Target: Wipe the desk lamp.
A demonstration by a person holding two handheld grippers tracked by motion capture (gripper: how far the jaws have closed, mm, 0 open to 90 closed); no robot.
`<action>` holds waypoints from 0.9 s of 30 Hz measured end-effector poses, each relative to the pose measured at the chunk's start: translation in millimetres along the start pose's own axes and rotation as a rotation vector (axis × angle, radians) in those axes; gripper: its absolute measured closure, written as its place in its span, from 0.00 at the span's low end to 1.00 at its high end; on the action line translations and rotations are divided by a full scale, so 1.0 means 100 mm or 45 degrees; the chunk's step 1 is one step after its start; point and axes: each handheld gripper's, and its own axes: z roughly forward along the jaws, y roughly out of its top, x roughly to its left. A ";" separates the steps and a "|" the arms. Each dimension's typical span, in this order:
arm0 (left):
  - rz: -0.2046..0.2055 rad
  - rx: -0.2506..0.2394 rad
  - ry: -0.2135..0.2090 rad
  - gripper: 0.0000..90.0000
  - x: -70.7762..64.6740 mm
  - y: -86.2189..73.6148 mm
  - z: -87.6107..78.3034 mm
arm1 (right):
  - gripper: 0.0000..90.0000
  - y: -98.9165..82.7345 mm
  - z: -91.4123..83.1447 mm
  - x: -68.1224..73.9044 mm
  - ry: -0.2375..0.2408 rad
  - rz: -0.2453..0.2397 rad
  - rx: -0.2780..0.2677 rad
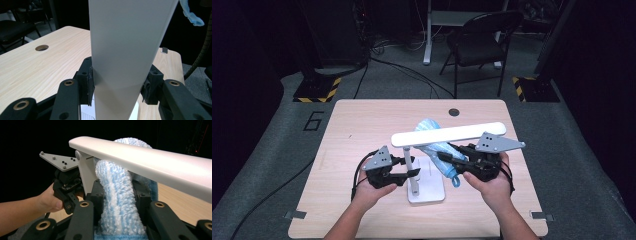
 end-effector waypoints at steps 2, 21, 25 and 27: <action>0.002 0.004 -0.002 0.59 0.00 0.00 0.00 | 0.76 -0.01 -0.03 -0.04 0.007 -0.003 -0.002; -0.002 0.011 0.011 0.59 -0.01 0.01 0.00 | 0.76 -0.08 -0.34 -0.29 -0.011 0.037 -0.021; 0.001 0.010 0.009 0.59 0.00 0.01 0.00 | 0.75 -0.10 -0.42 -0.32 -0.024 0.064 -0.020; -0.006 0.025 0.006 0.58 0.00 0.03 -0.01 | 0.75 -0.11 -0.45 -0.33 -0.033 0.060 -0.016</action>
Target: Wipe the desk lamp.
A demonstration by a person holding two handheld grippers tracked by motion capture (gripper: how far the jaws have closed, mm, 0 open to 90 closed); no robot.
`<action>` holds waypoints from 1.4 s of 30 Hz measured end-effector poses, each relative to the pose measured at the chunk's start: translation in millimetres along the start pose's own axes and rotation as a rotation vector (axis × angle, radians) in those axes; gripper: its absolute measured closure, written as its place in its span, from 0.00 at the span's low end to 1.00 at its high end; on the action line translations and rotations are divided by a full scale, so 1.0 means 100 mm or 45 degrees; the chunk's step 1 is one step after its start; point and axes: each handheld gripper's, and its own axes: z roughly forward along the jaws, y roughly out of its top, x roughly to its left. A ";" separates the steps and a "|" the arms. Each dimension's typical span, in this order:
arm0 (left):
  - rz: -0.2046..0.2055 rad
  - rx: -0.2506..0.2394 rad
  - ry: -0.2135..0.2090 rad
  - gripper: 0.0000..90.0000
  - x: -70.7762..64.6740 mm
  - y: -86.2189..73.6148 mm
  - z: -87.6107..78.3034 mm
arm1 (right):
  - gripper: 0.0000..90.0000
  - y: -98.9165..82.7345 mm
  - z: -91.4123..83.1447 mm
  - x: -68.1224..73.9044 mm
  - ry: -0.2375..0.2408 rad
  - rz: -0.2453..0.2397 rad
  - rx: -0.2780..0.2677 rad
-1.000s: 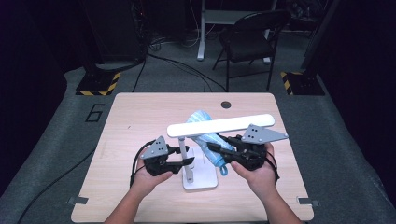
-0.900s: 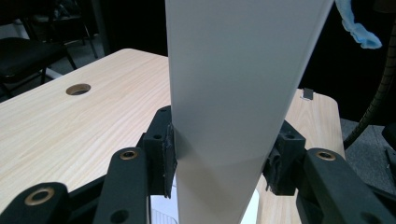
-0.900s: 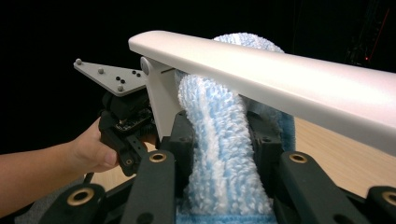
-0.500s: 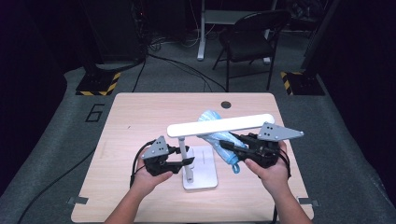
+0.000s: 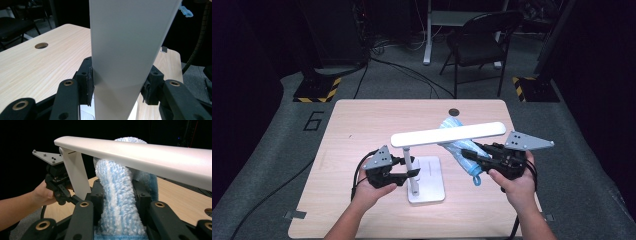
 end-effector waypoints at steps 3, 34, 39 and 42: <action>-0.010 -0.008 -0.008 0.55 -0.01 0.04 -0.01 | 0.75 -0.01 -0.04 -0.01 -0.013 0.002 0.005; 0.035 0.048 0.017 0.59 -0.02 0.49 -0.34 | 0.75 -0.02 -0.20 -0.07 -0.061 0.004 0.009; 0.024 0.060 0.023 0.59 -0.01 0.48 -0.43 | 0.75 0.00 -0.13 -0.03 -0.046 -0.006 0.017; 0.015 0.060 0.016 0.59 0.01 0.46 -0.48 | 0.75 0.00 -0.10 -0.02 -0.038 -0.008 0.016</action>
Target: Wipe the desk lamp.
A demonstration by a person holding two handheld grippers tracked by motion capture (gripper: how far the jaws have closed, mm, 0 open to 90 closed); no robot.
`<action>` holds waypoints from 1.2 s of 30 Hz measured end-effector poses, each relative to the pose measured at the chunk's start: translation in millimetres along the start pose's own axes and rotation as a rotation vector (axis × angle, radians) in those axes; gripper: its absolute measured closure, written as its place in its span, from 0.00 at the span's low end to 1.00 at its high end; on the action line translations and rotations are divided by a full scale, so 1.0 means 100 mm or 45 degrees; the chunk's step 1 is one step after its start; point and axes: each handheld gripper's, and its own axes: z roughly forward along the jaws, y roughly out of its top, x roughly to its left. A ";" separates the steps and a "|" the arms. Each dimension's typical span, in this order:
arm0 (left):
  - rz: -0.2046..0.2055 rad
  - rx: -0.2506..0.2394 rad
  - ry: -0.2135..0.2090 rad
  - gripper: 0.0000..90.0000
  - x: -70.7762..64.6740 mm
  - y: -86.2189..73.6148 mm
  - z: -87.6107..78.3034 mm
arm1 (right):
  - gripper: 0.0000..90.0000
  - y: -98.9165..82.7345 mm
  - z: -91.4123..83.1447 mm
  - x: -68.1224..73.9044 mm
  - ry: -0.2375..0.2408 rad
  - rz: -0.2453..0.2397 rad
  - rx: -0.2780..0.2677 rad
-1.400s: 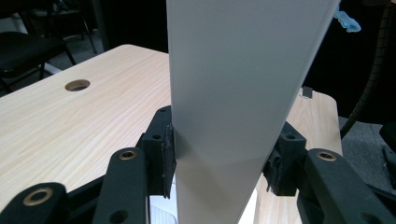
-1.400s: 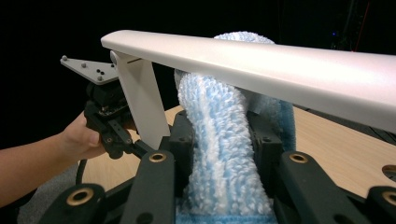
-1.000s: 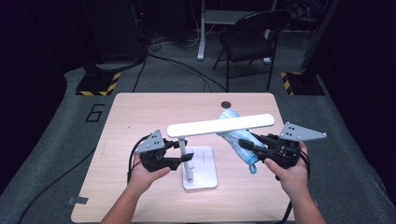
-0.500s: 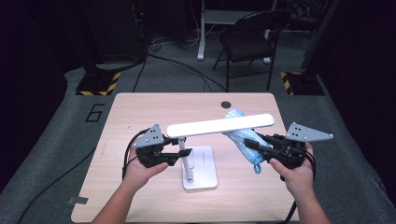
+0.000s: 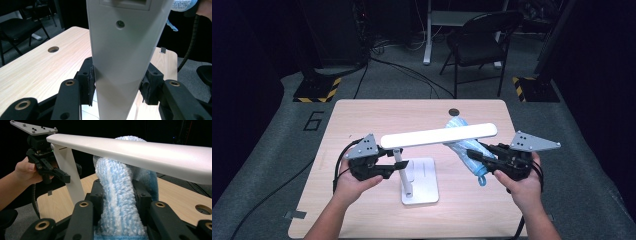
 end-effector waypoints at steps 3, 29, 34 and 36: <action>0.011 0.012 -0.004 0.59 -0.01 0.00 -0.02 | 0.75 0.00 0.00 -0.02 -0.003 -0.002 -0.005; 0.019 -0.064 -0.014 0.59 -0.02 -0.02 -0.03 | 0.74 0.00 -0.03 -0.01 -0.046 0.002 0.011; 0.018 -0.066 -0.010 0.59 -0.01 -0.02 -0.03 | 0.75 0.01 -0.01 -0.01 -0.033 -0.004 0.007; 0.019 -0.065 -0.016 0.59 -0.02 -0.02 -0.02 | 0.75 0.00 -0.02 -0.02 -0.039 -0.002 0.011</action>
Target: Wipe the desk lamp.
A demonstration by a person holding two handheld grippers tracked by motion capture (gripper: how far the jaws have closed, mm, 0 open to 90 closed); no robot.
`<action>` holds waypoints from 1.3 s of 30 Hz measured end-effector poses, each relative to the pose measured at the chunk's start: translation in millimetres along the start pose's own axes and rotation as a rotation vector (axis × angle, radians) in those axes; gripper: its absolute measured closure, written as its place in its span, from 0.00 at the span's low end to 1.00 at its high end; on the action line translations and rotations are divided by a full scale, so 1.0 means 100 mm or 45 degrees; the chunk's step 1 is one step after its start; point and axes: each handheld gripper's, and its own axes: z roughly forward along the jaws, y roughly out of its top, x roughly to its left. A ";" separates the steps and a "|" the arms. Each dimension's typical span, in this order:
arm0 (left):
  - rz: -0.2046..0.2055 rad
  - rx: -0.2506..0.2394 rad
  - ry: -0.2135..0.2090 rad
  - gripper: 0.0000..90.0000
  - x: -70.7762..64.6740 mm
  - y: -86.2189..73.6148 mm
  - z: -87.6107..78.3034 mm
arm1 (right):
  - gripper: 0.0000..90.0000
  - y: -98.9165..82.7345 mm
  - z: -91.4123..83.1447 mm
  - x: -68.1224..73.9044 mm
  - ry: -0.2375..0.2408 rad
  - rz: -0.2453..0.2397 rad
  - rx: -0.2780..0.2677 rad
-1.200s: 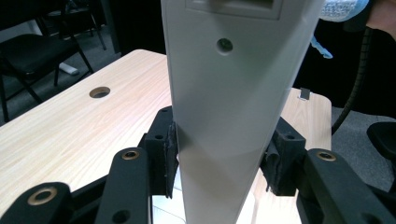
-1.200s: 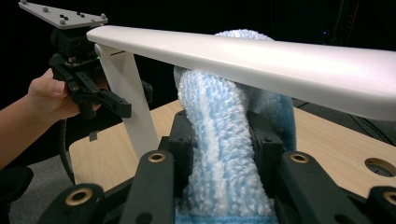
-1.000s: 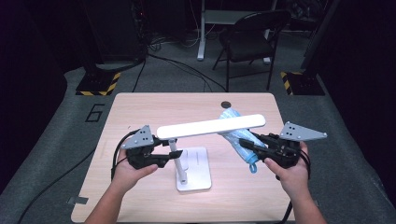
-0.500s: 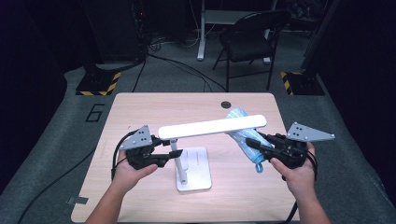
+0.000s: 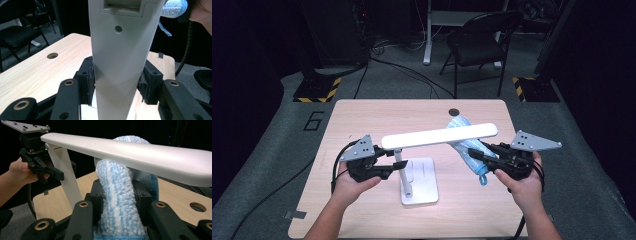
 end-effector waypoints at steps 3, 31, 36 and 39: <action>-0.001 0.000 -0.001 0.59 0.00 0.00 0.00 | 0.75 -0.01 -0.03 -0.02 -0.008 -0.011 -0.001; -0.001 0.004 0.000 0.59 0.01 -0.01 -0.01 | 0.75 -0.04 -0.50 -0.33 -0.183 0.034 -0.036; -0.009 -0.008 -0.006 0.59 0.02 -0.01 -0.01 | 0.75 -0.02 -0.53 -0.38 -0.198 0.041 -0.039; -0.009 -0.009 -0.010 0.59 0.03 -0.02 -0.01 | 0.75 0.00 -0.55 -0.39 -0.208 0.042 -0.035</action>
